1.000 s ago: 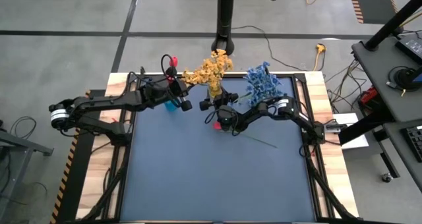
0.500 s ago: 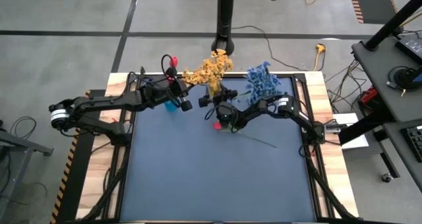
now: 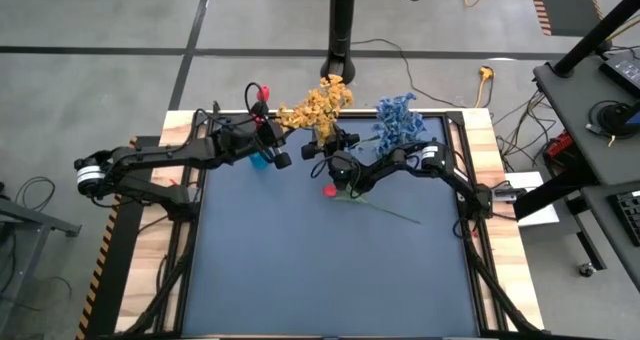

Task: Sort flowers into vase by color
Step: Put the yellow flowers into the yellow vase

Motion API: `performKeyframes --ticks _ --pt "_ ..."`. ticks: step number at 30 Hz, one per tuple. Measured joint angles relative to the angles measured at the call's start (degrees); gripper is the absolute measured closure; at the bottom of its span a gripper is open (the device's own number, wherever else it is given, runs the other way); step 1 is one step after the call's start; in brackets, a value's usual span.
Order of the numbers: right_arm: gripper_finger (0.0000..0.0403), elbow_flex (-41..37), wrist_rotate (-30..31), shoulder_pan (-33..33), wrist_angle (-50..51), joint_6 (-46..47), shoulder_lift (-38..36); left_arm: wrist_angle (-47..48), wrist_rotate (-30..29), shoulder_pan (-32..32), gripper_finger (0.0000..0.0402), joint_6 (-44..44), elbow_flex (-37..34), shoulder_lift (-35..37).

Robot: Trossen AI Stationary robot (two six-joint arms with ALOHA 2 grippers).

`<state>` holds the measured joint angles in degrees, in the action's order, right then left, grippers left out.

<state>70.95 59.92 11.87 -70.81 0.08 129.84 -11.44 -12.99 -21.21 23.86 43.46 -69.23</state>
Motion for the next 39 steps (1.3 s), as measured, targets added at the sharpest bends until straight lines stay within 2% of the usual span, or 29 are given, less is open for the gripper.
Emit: performKeyframes --ticks 9,21,32,39 --pt "0.0114 1.1 -1.9 0.6 2.0 0.9 0.0 0.0 0.0 0.0 0.04 0.0 0.0 0.0" --pt "0.0158 1.1 -1.4 1.0 2.7 1.5 0.2 0.0 0.0 0.0 0.04 -0.1 0.0 0.0" --pt "0.0167 1.1 -1.4 1.3 4.5 2.7 0.2 0.0 0.0 0.0 0.04 -0.1 0.0 0.0" --pt "0.0188 1.1 -1.3 1.3 4.5 2.2 0.2 0.0 0.0 0.0 0.04 -0.1 0.0 0.0"
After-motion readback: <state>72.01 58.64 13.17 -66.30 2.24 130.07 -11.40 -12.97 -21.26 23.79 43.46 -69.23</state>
